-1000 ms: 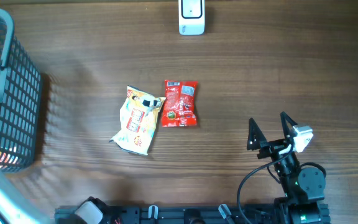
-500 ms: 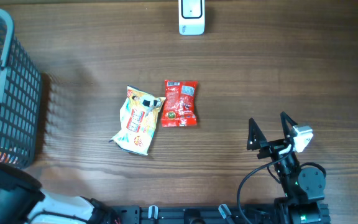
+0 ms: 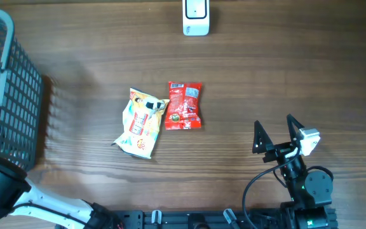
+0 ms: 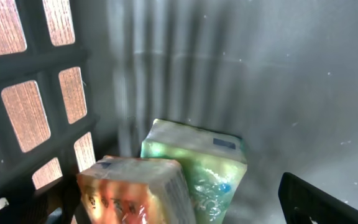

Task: Scan the item barcode
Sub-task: 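Reach into the basket and grasp the small orange box with left gripper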

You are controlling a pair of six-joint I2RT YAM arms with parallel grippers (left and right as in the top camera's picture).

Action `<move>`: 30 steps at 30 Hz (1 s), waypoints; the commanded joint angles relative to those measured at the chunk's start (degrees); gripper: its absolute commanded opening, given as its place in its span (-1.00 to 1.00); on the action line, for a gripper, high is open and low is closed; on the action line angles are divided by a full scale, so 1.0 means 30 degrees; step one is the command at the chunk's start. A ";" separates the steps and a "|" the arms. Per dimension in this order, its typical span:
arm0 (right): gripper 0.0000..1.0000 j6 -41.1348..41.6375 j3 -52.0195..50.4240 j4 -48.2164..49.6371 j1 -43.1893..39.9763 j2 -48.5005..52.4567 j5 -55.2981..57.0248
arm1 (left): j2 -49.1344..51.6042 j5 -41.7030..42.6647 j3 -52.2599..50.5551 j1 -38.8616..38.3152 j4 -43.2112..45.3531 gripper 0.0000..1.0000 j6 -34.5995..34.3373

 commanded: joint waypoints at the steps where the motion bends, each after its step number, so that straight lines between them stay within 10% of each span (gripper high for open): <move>1: 0.99 -0.0321 -0.0022 0.0066 -0.0109 -0.0117 0.0131 | 0.0168 -0.0262 -0.0051 0.0131 -0.0233 0.33 0.0066; 10: 0.99 -0.0321 -0.0022 0.0066 -0.0109 -0.0117 0.0131 | 0.0160 -0.0262 -0.0051 0.0168 0.0153 -0.92 0.1698; 30: 0.99 -0.0321 -0.0022 0.0066 -0.0109 -0.0117 0.0131 | -0.6557 0.8051 0.6098 0.0517 0.0648 -0.92 0.1457</move>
